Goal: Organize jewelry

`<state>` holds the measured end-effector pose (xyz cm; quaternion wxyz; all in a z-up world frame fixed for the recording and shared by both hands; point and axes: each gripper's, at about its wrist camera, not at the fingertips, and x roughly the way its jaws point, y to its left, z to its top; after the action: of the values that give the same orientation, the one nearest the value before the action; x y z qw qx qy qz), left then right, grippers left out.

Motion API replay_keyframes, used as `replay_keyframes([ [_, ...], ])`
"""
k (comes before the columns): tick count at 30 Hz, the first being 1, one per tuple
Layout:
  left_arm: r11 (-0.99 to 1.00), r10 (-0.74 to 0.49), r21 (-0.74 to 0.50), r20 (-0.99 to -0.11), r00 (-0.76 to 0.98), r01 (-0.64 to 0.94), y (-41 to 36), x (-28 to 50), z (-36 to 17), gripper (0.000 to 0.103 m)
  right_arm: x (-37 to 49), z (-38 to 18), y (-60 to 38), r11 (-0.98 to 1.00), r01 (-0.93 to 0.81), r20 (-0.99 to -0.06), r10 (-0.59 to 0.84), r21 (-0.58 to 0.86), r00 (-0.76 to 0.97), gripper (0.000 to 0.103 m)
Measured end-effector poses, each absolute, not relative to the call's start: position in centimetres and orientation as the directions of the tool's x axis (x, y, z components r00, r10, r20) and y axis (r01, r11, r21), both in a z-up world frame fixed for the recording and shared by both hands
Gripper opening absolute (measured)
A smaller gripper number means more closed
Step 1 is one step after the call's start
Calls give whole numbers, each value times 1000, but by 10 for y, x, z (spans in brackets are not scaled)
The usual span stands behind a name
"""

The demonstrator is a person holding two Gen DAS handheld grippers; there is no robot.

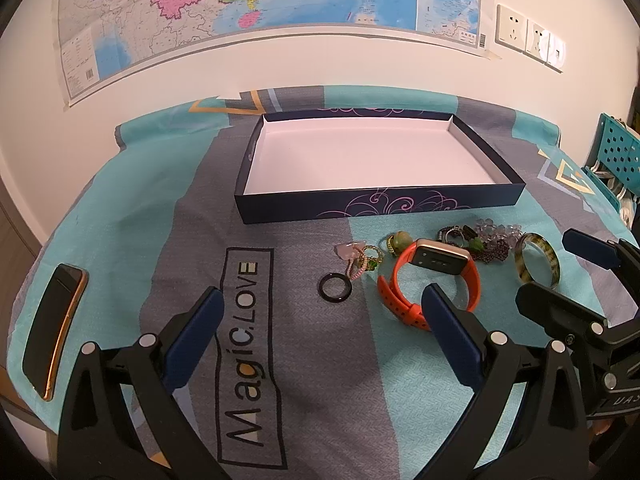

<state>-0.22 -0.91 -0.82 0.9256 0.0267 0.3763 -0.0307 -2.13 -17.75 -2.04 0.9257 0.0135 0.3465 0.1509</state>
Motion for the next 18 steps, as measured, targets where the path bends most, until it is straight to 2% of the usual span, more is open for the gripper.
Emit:
replay_keyframes([
  [18,996,-42,27,-700,713,85,-12,-2,-9,97,-21,-22,-178,955,-267,-640,288,132,712,97],
])
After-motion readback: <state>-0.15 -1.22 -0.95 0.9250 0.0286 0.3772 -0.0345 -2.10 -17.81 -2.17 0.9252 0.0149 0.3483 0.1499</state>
